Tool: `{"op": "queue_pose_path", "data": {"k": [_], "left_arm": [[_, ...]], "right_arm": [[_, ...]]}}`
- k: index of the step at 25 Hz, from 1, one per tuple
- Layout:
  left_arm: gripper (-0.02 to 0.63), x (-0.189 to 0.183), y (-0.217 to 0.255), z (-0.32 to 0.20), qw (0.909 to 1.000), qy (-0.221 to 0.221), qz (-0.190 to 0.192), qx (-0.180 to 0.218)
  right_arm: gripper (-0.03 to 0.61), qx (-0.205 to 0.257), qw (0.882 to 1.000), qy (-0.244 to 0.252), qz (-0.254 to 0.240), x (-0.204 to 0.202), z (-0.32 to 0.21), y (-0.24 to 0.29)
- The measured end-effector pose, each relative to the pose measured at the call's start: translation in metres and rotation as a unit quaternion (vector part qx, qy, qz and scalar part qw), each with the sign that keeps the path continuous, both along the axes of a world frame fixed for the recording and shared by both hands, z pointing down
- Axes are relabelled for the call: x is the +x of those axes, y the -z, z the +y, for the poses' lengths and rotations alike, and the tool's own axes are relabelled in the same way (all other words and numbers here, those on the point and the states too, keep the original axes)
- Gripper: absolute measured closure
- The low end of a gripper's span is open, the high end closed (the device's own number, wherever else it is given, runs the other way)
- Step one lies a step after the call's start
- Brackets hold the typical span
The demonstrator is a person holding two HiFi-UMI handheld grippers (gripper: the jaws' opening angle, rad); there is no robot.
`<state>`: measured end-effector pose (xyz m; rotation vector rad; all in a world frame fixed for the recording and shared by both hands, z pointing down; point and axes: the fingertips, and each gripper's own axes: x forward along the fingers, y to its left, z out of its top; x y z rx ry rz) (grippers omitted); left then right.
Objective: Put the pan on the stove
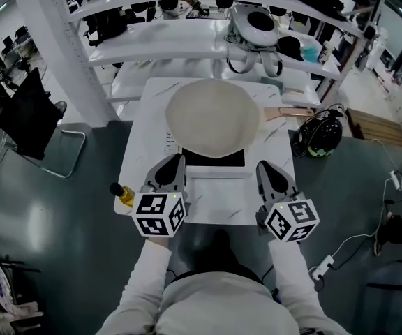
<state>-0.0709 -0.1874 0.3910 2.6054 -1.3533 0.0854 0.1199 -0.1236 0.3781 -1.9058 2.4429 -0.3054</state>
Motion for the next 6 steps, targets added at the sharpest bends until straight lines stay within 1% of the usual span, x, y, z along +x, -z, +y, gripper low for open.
{"op": "queue_pose_path", "data": {"k": [6], "left_arm": [[0.586,0.0,0.007,0.01,1.0,-0.009,0.0,0.0]], "right_arm": [[0.551,-0.001,1.0,-0.001,0.006,-0.006,0.014,0.005]]}}
